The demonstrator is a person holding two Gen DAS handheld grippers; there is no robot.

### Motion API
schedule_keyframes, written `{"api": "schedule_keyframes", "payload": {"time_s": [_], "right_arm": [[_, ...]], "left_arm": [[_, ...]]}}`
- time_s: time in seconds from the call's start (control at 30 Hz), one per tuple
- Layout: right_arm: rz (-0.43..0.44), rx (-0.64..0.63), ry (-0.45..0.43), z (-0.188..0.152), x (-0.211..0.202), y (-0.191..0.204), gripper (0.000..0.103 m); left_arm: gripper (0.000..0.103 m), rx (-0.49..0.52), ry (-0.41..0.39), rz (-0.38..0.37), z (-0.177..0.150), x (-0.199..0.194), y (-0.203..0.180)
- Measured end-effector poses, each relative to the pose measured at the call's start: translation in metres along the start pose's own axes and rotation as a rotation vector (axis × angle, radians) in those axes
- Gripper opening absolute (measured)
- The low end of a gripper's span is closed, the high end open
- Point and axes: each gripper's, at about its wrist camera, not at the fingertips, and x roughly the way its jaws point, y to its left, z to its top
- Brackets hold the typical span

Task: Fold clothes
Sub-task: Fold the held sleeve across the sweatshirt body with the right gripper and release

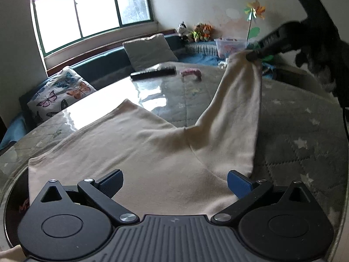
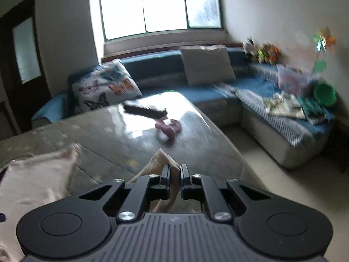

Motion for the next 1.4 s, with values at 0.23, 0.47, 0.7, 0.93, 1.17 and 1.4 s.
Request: {"api": "schedule_keyframes", "payload": {"time_s": [0.23,0.47,0.7,0.93,1.17,1.4], "right_arm": [[0.076,-0.100,-0.088,0.037,-0.042,0.046,0.008],[0.212,-0.246,-0.123,0.044,-0.077,0.132,0.008],[0.369,-0.354,-0.073,0.024,-0.077,0.219,0.008],[0.486,-0.425,0.067,-0.018,-0.058,0.268,0.013],[0.437,-0.442,0.111,-0.029,-0.062,0.231,0.013],[0.349,-0.323,0.224,-0.054,-0.035,0.159,0.013]], "left_arm": [[0.103,-0.108,-0.068,0.061,-0.013,-0.041,0.036],[0.103,-0.232,-0.075,0.174,-0.054,-0.077,0.085],[0.103,-0.332,-0.062,0.233,-0.089,-0.100,0.110],[0.103,-0.365,-0.057,0.251,-0.097,-0.109,0.114],[0.103,-0.379,-0.067,0.265,-0.089,-0.112,0.113],[0.095,-0.369,-0.088,0.245,-0.073,-0.104,0.104]]}}
